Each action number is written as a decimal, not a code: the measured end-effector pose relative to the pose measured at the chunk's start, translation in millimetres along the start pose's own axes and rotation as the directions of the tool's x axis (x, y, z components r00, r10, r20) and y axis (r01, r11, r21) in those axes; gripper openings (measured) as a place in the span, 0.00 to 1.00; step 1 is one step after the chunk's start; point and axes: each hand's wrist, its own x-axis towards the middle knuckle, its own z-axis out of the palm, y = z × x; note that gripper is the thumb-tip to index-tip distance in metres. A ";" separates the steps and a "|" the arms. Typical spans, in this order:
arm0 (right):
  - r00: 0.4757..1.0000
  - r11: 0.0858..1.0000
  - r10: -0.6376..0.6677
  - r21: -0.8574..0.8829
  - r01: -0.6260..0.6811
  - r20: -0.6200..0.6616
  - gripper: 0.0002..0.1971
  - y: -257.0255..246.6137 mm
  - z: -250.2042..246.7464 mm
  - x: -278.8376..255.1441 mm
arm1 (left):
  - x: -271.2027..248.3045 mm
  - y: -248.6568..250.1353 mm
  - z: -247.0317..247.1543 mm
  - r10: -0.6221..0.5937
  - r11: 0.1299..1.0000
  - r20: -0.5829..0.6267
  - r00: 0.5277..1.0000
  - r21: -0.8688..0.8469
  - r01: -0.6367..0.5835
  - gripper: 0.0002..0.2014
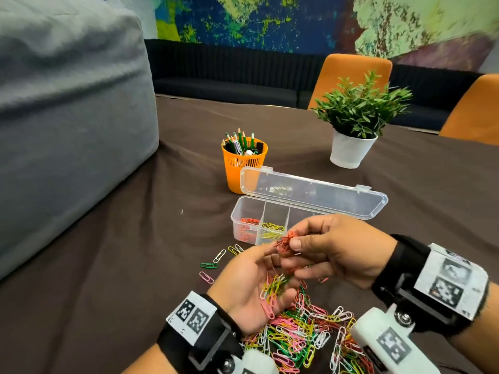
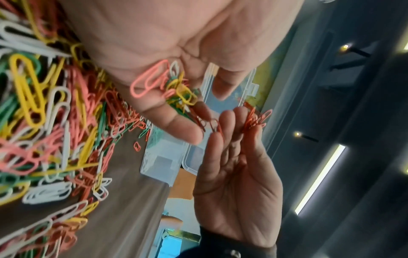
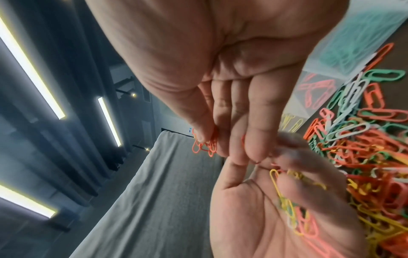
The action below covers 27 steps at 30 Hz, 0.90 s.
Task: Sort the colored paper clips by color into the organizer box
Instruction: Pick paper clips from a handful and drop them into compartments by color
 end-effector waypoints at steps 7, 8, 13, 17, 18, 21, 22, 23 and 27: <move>1.000 0.999 0.017 -0.042 -0.016 0.019 0.06 -14.1 14.6 17.1 | 3.9 -1.2 -6.2 0.089 0.951 -0.047 0.995 -0.294 -0.099 0.22; 1.000 1.000 0.019 -0.025 -0.018 0.023 0.08 -16.6 13.9 19.6 | 3.4 -0.1 -6.5 0.105 0.938 -0.054 0.993 -0.326 -0.117 0.21; 0.998 0.998 -0.029 -0.063 0.026 -0.055 0.06 -35.0 13.5 43.5 | 0.8 4.1 -10.1 0.148 0.887 -0.108 0.983 -0.425 -0.180 0.19; 0.969 0.927 -0.185 -0.357 0.117 -0.162 0.04 -46.3 20.7 77.3 | 2.1 4.0 -12.5 0.125 0.861 -0.172 0.977 -0.471 -0.193 0.20; 0.962 0.904 -0.209 -0.409 0.123 -0.173 0.04 -47.5 23.3 84.4 | 2.5 3.9 -12.6 0.122 0.855 -0.178 0.976 -0.481 -0.195 0.20; 0.953 0.868 -0.240 -0.480 0.125 -0.186 0.03 -49.9 30.9 98.0 | 3.4 4.0 -13.6 0.115 0.835 -0.175 0.978 -0.516 -0.190 0.21; 0.952 0.863 -0.243 -0.489 0.123 -0.189 0.03 -50.1 32.3 100.8 | 3.6 4.0 -13.8 0.111 0.831 -0.166 0.980 -0.526 -0.183 0.21; 0.951 0.862 -0.243 -0.492 0.121 -0.193 0.03 -50.4 33.4 103.0 | 3.7 4.1 -13.6 0.107 0.826 -0.158 0.982 -0.535 -0.177 0.21; 0.958 0.889 -0.202 -0.449 0.091 -0.206 0.06 -50.3 34.5 110.6 | 3.6 4.7 -13.7 0.107 0.817 -0.139 0.984 -0.552 -0.167 0.21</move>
